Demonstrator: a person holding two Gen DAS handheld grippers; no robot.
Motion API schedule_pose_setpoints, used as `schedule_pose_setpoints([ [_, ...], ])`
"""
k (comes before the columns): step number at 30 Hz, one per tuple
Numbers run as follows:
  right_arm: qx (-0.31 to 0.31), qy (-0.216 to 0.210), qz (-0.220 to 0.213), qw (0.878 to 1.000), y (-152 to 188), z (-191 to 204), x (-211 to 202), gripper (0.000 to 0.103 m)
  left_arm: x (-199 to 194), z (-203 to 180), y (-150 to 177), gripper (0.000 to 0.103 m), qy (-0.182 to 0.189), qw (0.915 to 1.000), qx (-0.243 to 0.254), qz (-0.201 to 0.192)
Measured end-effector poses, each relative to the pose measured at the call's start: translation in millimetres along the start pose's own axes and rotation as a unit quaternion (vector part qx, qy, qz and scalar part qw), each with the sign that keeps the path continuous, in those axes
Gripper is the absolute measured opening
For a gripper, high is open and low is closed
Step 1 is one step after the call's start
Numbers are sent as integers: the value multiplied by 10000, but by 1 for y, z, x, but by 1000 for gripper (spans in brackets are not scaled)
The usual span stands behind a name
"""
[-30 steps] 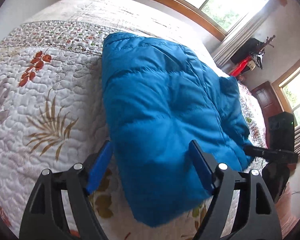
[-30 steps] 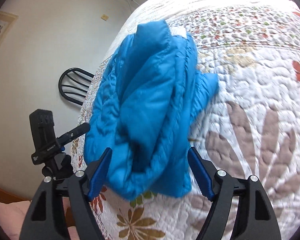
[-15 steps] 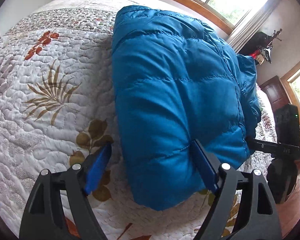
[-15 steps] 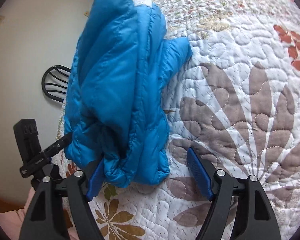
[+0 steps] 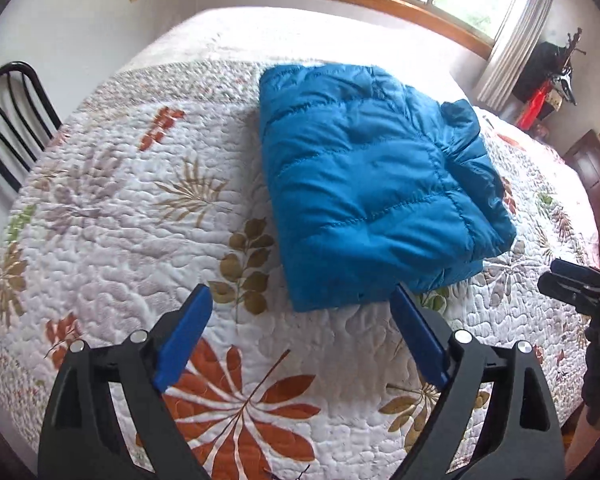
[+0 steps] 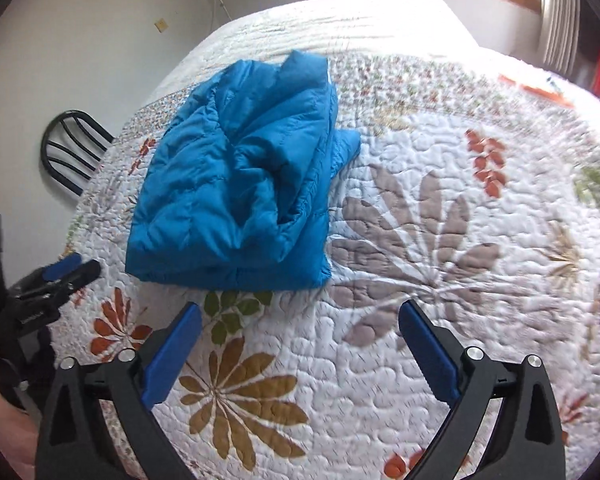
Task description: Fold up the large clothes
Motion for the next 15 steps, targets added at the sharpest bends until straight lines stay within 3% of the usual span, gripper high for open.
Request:
schedule_pose_setpoints([
  [4,1,79,-31,10000,15,6,-17,99,-29,-3,10,91,-126,9993,-129,-327],
  [10,21,132,-171,9998,32,15,-44,99,-59,-12,26,91,-350,9988,40,-340],
  [15,-25,147,-284,9995,45,20,-71,99,-84,-23,39,91,-296,9987,123,-391],
])
Point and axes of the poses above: each gripper's, at about its wrist camera, not at the fingertips, and x roughly the way its jaws point, z to its left, y to its underside, the point moved 7 cm from there along x, roughly the way its jaws point, and after that the axes turned 10 degrees about y, right-handed, at the moved point
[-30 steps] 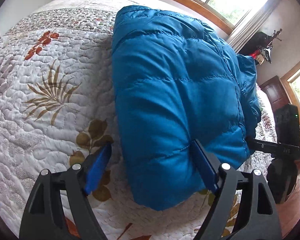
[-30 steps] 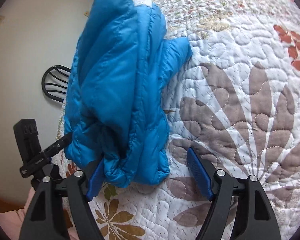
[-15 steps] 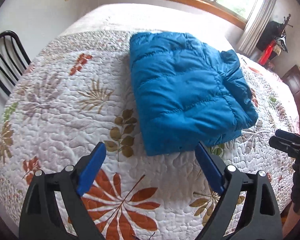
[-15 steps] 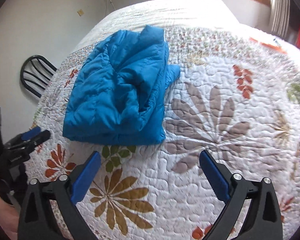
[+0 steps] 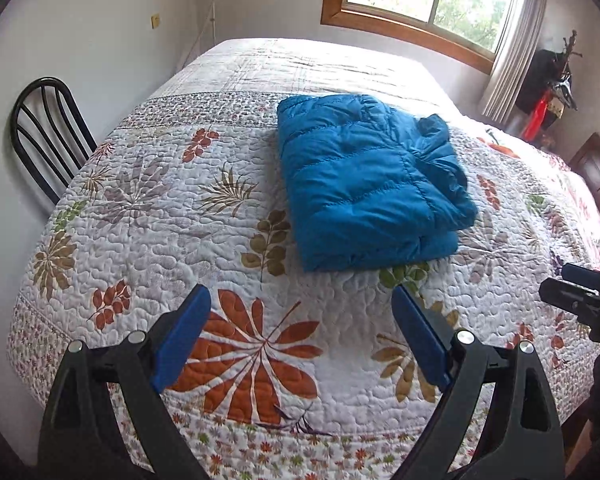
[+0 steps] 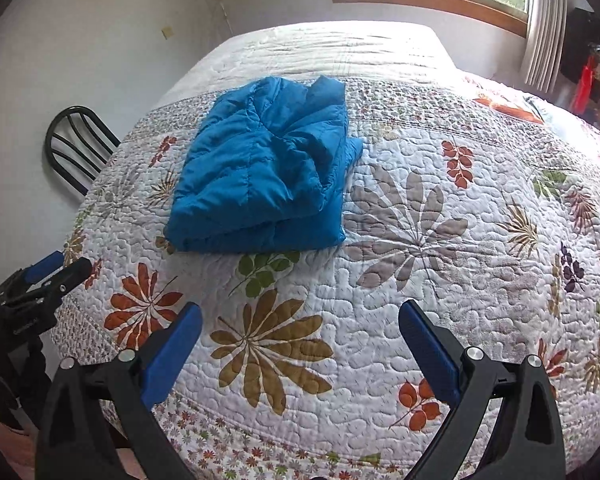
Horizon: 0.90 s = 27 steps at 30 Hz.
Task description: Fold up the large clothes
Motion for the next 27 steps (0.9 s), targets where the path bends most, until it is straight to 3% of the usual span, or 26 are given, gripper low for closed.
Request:
schedule_pose_setpoints([
  [12,-45,133,-246,9996,22,9,-46,99,-49,-16,23,91,-137,9997,119,-135],
  [27,-34,178,-354,9992,39,9,-63,99,-73,-25,35,92,-117,9994,186,-284],
])
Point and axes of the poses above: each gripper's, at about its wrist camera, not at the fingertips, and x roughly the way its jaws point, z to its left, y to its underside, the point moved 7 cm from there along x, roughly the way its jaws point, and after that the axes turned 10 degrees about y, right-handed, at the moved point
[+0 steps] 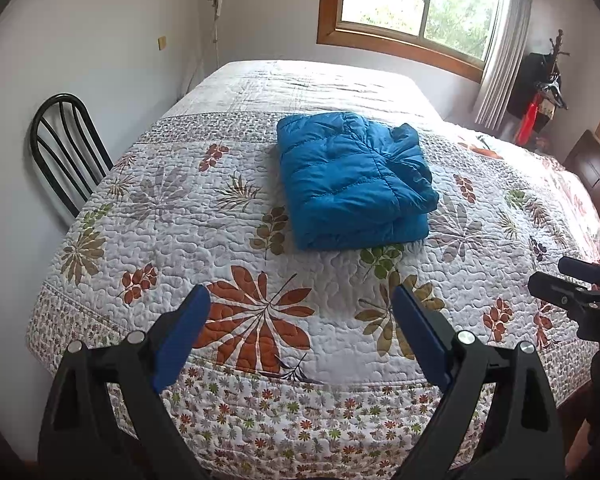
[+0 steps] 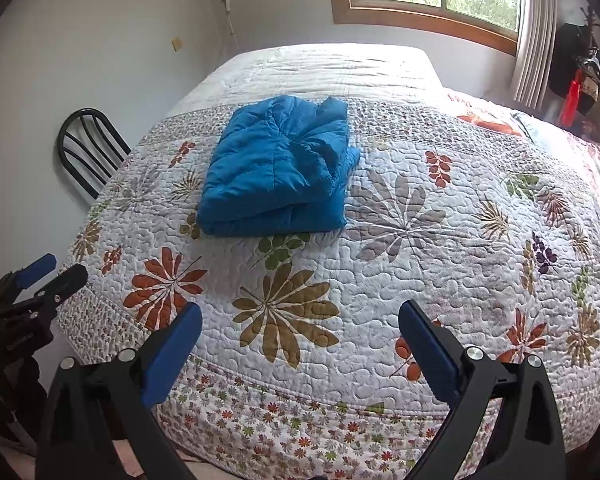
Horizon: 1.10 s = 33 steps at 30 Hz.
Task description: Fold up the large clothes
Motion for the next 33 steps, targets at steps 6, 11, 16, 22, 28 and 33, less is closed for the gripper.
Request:
schedule_pose_setpoints([
  [6,-21,1,-50,10000,1,2,-4,99,-5,0,3,92,-43,10000,-13,-34],
  [11,-41,-17,-69,10000,2,4,-6,99,-8,1,3,92,-59,10000,-25,-64],
  [16,-46,-7,-74,10000,2,4,-6,99,-8,2,3,92,-59,10000,-9,-51],
  [22,-40,-3,-70,10000,3,4,-6,99,-9,1,3,92,-65,10000,16,-47],
  [28,-32,-7,-64,10000,3,4,-6,99,-9,1,3,92,-73,10000,9,-47],
  [33,-32,-13,-66,10000,4,4,-6,99,-9,1,3,92,-75,10000,11,-41],
])
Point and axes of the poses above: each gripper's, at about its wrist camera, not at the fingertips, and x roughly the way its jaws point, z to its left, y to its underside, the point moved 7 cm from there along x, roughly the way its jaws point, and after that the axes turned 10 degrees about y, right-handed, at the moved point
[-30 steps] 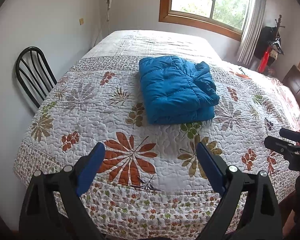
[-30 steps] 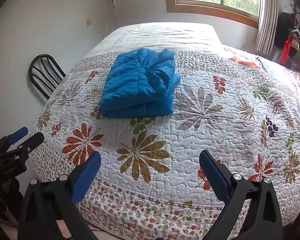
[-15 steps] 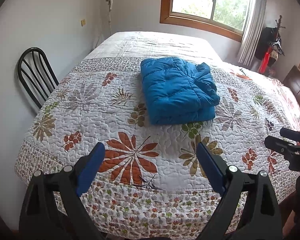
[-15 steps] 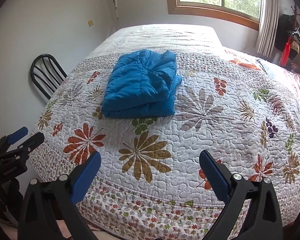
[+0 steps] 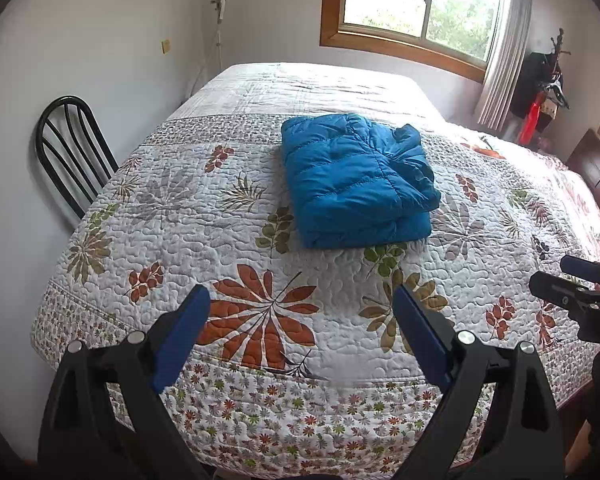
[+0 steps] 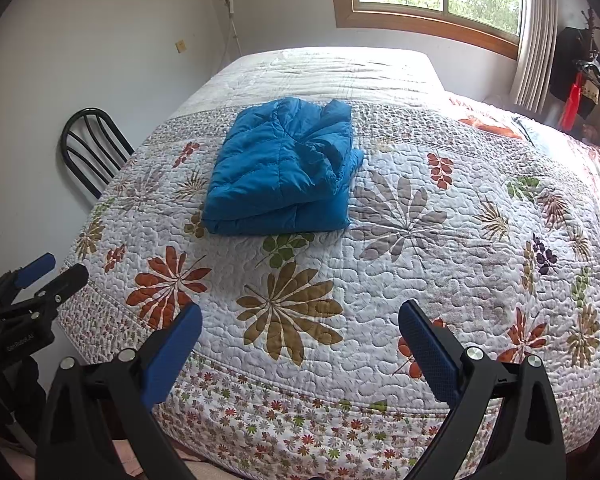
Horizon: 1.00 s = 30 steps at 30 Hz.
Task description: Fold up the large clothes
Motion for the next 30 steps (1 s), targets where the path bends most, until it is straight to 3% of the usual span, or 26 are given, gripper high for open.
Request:
schedule_pose_setpoints([
  [30,-1,-6,34,10000,1,2,3,99,7,4,2,92,-18,10000,49,72],
])
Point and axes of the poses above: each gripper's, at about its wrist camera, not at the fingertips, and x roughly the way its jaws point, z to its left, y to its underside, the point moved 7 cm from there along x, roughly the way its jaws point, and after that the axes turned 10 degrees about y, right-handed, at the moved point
